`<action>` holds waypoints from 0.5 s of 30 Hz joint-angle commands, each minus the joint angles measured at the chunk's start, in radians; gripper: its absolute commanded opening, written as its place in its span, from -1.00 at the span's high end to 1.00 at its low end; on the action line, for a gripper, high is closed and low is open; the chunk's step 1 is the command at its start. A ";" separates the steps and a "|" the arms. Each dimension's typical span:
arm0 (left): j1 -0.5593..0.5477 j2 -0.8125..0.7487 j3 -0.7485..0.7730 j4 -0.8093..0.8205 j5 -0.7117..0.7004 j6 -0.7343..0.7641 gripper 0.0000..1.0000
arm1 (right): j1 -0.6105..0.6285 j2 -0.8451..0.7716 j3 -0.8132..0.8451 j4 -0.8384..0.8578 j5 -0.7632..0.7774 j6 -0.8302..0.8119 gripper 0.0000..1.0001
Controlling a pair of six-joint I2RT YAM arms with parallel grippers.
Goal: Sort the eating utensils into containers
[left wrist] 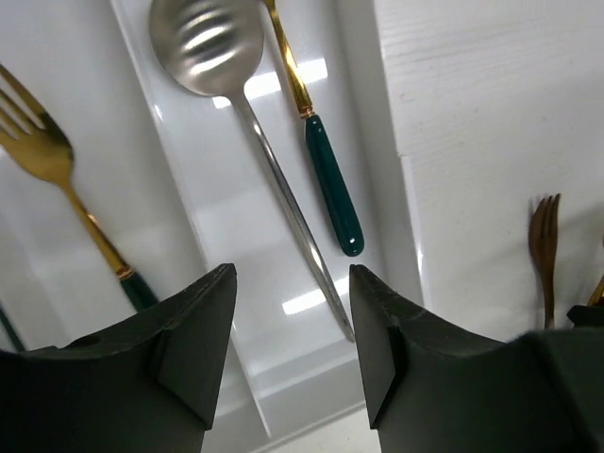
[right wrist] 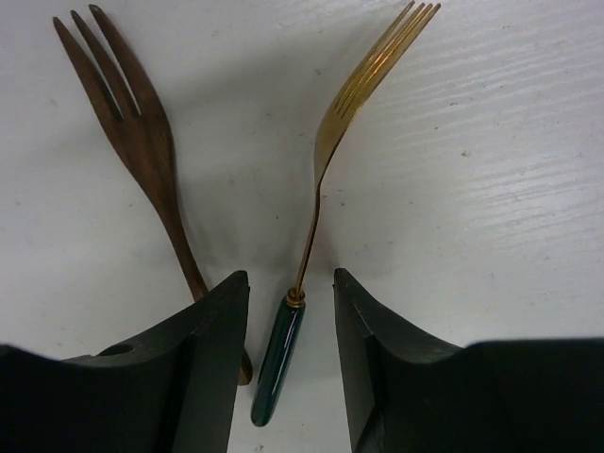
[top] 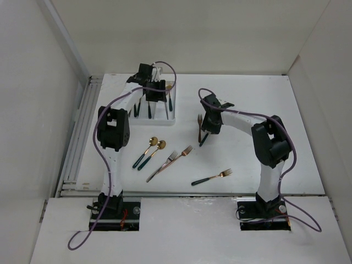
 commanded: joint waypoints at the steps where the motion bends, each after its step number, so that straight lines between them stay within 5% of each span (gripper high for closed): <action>1: -0.012 -0.149 0.033 -0.019 -0.043 0.038 0.03 | 0.002 0.027 0.062 -0.022 0.029 -0.005 0.07; 5: -0.012 -0.182 0.033 -0.040 -0.024 0.047 0.03 | 0.002 0.079 0.098 -0.040 0.029 -0.014 0.18; 13: -0.012 -0.202 0.055 -0.097 -0.006 0.058 0.01 | -0.023 0.097 0.070 -0.034 0.007 -0.014 0.99; 15: -0.012 -0.211 0.067 -0.118 -0.006 0.069 -0.01 | -0.037 0.098 0.056 -0.034 0.007 -0.014 1.00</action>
